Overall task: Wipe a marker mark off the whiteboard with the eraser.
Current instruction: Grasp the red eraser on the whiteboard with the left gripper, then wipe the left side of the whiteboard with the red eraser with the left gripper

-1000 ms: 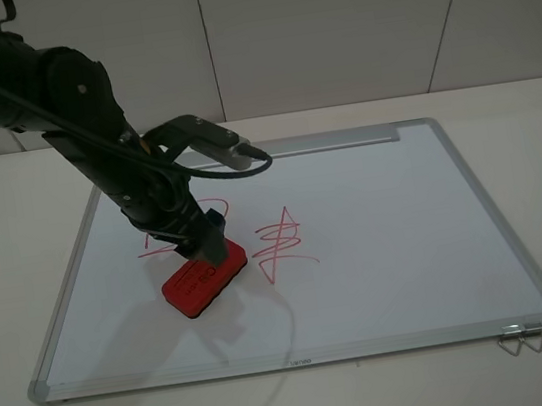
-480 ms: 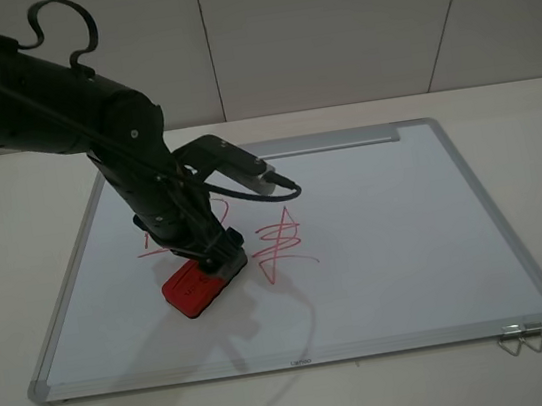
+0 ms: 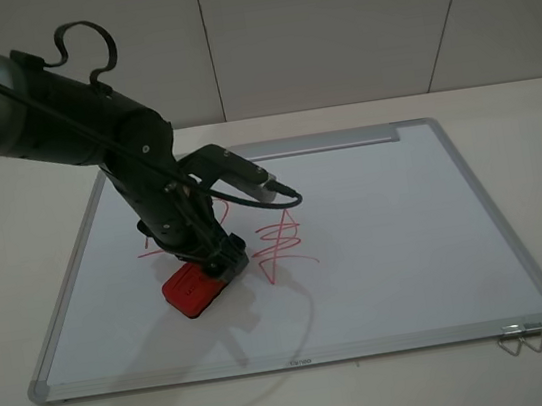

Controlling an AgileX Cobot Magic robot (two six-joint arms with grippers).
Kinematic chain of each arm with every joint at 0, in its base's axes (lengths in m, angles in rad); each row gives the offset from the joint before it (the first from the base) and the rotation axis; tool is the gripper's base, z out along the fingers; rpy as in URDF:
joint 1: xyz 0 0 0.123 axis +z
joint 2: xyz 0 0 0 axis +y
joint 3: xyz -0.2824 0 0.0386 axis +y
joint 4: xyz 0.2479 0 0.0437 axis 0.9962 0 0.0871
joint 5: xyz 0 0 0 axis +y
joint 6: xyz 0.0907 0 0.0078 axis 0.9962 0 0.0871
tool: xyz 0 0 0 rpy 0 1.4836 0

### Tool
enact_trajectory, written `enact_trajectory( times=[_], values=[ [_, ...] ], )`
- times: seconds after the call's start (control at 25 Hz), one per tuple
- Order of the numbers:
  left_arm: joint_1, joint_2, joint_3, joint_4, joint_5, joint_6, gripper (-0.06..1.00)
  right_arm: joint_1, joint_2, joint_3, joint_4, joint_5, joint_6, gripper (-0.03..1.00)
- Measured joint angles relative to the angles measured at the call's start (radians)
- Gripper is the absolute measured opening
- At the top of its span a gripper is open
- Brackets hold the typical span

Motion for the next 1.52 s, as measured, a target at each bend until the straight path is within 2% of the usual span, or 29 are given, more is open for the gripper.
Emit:
enact_trajectory(
  times=[1.2,1.32,1.4,1.52],
  values=[
    [0.0,0.029,0.0,-0.039,0.01,0.0,0.77,0.0,0.0,0.0,0.0,0.0,0.0,0.71],
    [0.0,0.029,0.0,-0.041,0.01,0.0,0.71,0.0,0.0,0.0,0.0,0.0,0.0,0.71],
    [0.0,0.029,0.0,-0.042,0.01,0.0,0.57,0.0,0.0,0.0,0.0,0.0,0.0,0.71],
    [-0.001,0.029,0.0,-0.038,0.01,0.0,0.57,0.0,0.0,0.0,0.0,0.0,0.0,0.71]
  ],
)
